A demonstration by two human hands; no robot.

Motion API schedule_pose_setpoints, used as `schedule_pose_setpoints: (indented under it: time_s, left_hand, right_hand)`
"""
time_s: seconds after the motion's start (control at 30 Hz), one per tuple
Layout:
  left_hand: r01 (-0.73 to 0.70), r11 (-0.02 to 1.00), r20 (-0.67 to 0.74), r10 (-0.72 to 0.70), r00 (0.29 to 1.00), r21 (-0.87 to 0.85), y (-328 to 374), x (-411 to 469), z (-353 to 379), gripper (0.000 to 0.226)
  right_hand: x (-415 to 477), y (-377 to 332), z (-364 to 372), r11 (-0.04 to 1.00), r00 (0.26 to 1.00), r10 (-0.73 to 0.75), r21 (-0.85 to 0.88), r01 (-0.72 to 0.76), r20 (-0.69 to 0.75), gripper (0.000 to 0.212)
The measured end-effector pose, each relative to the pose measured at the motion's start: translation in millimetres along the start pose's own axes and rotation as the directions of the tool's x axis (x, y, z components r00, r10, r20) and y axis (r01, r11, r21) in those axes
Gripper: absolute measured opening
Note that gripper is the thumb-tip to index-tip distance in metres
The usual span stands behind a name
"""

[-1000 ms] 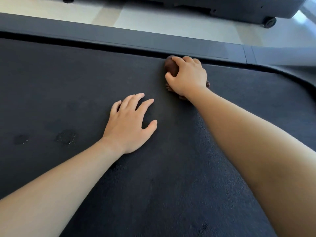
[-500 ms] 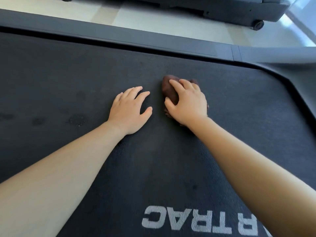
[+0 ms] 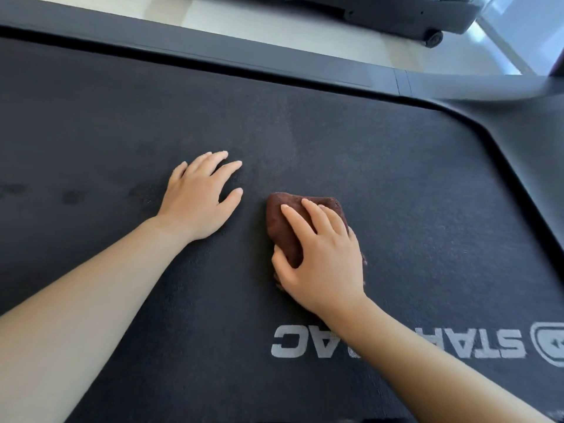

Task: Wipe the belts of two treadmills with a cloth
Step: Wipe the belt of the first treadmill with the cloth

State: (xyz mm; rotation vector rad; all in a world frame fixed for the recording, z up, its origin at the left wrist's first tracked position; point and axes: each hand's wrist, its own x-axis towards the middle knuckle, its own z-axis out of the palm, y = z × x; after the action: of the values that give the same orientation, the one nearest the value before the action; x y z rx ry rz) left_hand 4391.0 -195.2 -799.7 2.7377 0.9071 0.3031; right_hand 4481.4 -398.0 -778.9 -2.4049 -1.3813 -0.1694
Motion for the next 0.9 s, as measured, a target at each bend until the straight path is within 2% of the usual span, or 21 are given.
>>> schedule_pose_setpoints:
  time_s: [0.17, 0.43, 0.67, 0.9]
  left_hand:
    - [-0.004, 0.999, 0.013, 0.004, 1.000, 0.032, -2, 23, 4, 0.057]
    - [0.019, 0.998, 0.060, -0.023, 0.998, 0.064, -9, 90, 8, 0.060]
    - [0.017, 0.999, -0.014, -0.017, 1.000, 0.048, -13, 102, 12, 0.061]
    - [0.095, 0.995, -0.037, -0.093, 0.995, 0.041, -8, 100, 7, 0.065]
  right_hand:
    - [53, 3, 14, 0.998, 0.998, 0.065, 0.021, -0.065, 0.003, 0.056]
    - [188, 24, 53, 0.997, 0.997, 0.074, -0.027, -0.073, 0.024, 0.057]
    - [282, 34, 77, 0.998, 0.998, 0.054, -0.032, -0.053, 0.027, 0.055]
    - [293, 37, 79, 0.999, 0.995, 0.035, -0.005, -0.034, 0.092, 0.058]
